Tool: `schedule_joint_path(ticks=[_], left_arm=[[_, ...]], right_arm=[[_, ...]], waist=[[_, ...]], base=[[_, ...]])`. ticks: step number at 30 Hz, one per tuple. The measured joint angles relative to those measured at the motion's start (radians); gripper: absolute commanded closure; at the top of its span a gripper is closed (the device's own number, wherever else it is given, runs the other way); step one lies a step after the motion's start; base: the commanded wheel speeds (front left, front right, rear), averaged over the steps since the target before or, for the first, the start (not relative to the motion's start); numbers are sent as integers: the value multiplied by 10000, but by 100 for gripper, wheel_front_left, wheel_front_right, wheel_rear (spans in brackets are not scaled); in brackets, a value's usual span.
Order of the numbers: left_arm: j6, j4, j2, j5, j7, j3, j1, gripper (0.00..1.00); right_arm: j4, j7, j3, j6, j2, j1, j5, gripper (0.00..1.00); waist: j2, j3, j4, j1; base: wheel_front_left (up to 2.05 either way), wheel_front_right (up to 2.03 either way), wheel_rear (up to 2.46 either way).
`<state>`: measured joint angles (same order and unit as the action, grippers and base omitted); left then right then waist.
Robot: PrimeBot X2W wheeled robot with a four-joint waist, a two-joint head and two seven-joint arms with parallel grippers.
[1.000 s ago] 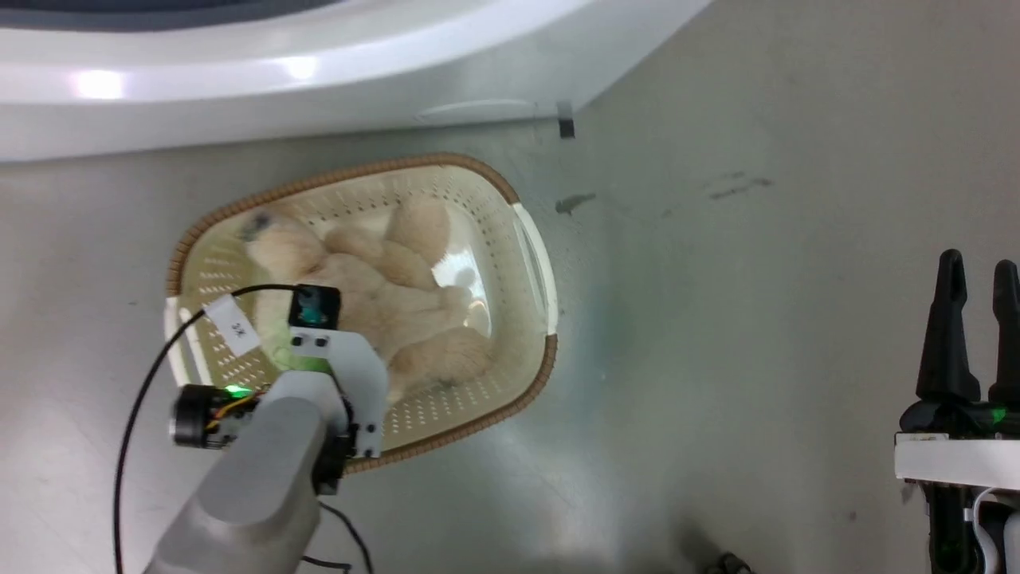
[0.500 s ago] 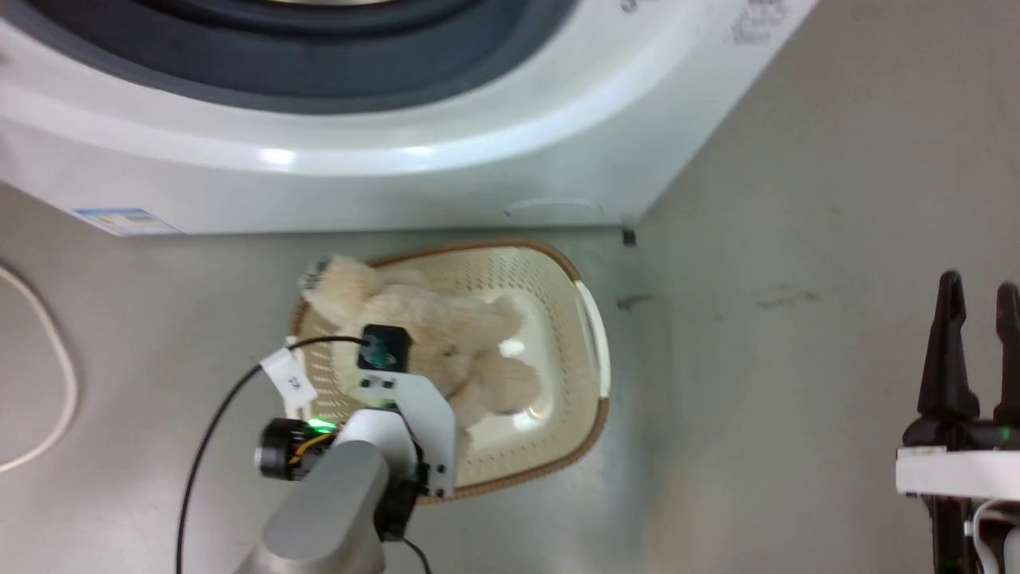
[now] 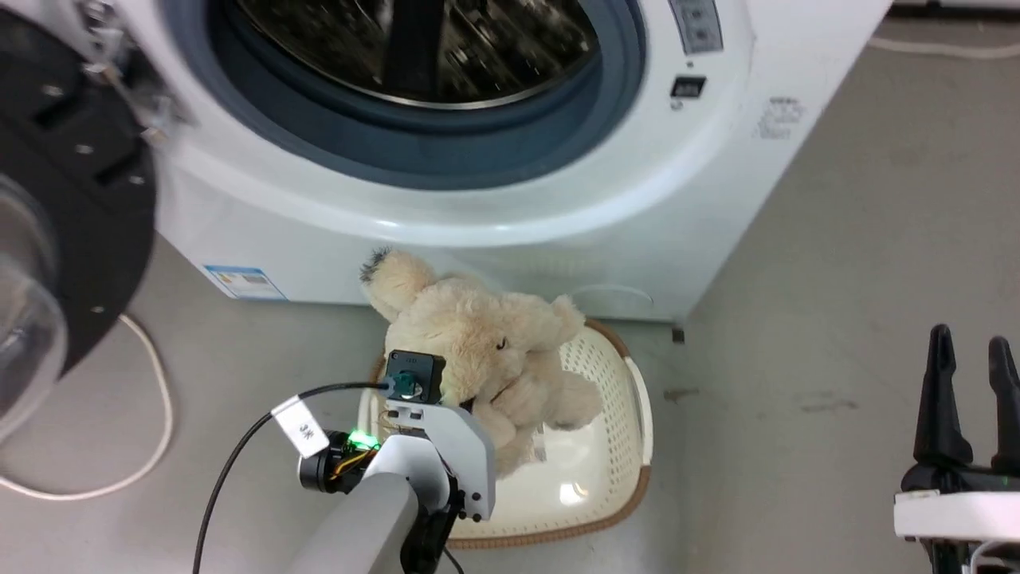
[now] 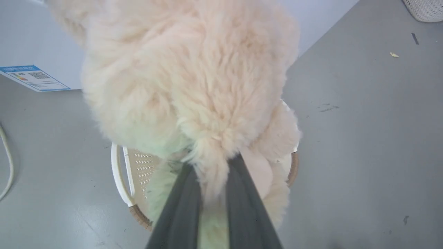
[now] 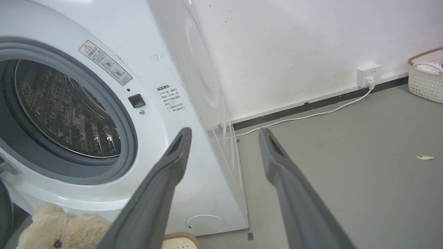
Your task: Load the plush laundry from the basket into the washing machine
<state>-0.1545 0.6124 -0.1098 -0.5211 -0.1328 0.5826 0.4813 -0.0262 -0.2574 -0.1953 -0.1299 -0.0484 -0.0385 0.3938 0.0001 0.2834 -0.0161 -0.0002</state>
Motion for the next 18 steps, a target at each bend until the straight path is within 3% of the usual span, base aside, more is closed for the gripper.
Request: schedule_joint_path(ticks=[8, 18], left_arm=[[-25, -1172, -52, 2, 957, -65, -465, 100], [-376, -2890, -384, 207, 2079, -290, -768, 100]], right_arm=[[21, 0, -128, 0, 0, 459, -75, 0], [19, 0, -199, 0, 0, 783, -88, 0]], waist=[[0, -756, 361, 1], [0, -1301, 577, 2]], base=[[0, 0, 0], [0, 0, 0]])
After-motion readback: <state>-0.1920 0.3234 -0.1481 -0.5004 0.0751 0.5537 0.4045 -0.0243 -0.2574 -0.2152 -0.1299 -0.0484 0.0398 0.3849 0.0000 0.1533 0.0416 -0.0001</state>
